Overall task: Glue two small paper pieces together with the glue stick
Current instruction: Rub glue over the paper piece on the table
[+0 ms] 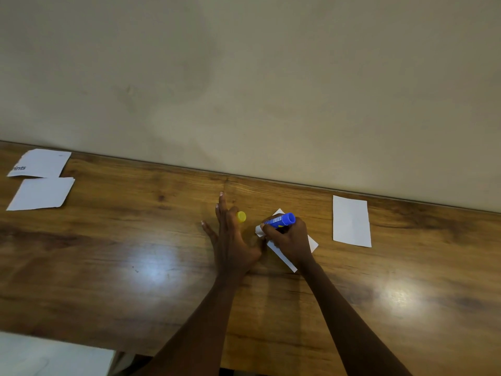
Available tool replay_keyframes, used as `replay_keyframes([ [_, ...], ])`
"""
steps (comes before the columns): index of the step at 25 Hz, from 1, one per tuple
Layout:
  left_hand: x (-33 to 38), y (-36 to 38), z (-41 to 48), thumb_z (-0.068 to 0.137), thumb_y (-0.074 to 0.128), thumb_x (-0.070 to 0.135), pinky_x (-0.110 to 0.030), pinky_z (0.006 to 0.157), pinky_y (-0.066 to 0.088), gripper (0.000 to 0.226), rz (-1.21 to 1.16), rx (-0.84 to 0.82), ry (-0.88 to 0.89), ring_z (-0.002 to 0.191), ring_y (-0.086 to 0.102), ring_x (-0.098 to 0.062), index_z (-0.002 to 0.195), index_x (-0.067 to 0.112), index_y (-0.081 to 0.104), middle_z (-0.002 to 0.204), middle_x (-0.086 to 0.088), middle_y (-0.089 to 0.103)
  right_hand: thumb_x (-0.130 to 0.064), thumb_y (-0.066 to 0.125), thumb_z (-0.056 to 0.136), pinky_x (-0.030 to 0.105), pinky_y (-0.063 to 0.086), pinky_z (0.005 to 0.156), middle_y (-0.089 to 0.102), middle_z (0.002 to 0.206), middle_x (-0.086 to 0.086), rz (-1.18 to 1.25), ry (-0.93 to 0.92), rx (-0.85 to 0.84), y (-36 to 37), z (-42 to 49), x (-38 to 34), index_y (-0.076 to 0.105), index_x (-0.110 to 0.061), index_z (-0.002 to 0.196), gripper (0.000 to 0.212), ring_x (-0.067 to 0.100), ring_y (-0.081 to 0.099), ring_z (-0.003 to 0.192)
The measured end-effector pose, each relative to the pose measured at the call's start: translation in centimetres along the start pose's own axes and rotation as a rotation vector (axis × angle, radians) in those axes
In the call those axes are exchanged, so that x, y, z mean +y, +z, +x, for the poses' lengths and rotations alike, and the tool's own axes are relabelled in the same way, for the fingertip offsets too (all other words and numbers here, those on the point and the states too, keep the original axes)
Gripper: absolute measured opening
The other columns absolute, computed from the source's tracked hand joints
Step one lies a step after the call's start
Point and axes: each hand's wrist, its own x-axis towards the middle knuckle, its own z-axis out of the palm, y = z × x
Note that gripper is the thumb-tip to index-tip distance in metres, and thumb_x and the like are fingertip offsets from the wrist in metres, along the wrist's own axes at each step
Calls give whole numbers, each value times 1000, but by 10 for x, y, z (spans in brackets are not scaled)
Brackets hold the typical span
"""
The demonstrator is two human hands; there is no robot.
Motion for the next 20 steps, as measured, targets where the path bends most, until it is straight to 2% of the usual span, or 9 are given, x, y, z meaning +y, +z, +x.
replay_keyframes([
  [3,1,0,0,60,80,34,-53,106,-12,98,14,10,-8,141,13,-37,119,45,2,148,-20,28,-4,69,73,23,40,53,63,61,26,-51,-34,63,-6,4,0,62,7,74,13,15,50,48],
  [5,2,-1,0,60,80,34,-53,107,-12,98,9,12,-8,141,12,-36,119,45,3,148,-20,28,-6,69,75,22,42,54,65,69,28,-86,-37,83,-10,8,0,62,6,79,15,26,54,55],
  [8,2,-1,1,60,80,33,-53,107,-11,97,6,11,-6,139,20,-37,118,45,3,146,-20,32,-9,67,77,24,44,58,67,78,28,-81,10,91,-14,13,2,61,5,87,19,35,58,65],
  [12,1,0,1,60,79,34,-53,107,-12,96,22,7,-6,139,22,-36,119,45,4,148,-18,30,-13,65,79,13,42,54,66,82,28,-94,78,116,-20,18,5,59,5,89,21,27,56,66],
  [16,1,0,1,60,79,33,-52,107,-13,96,20,10,-3,138,23,-36,119,47,3,147,-18,30,-12,64,80,15,42,58,67,84,28,-75,110,161,-24,23,7,59,7,90,22,25,56,65],
  [20,2,-1,1,61,79,33,-54,107,-12,96,25,15,0,137,27,-36,120,46,4,147,-18,30,-13,63,81,1,39,51,65,84,20,-59,136,206,-26,26,10,59,5,92,22,21,53,63],
])
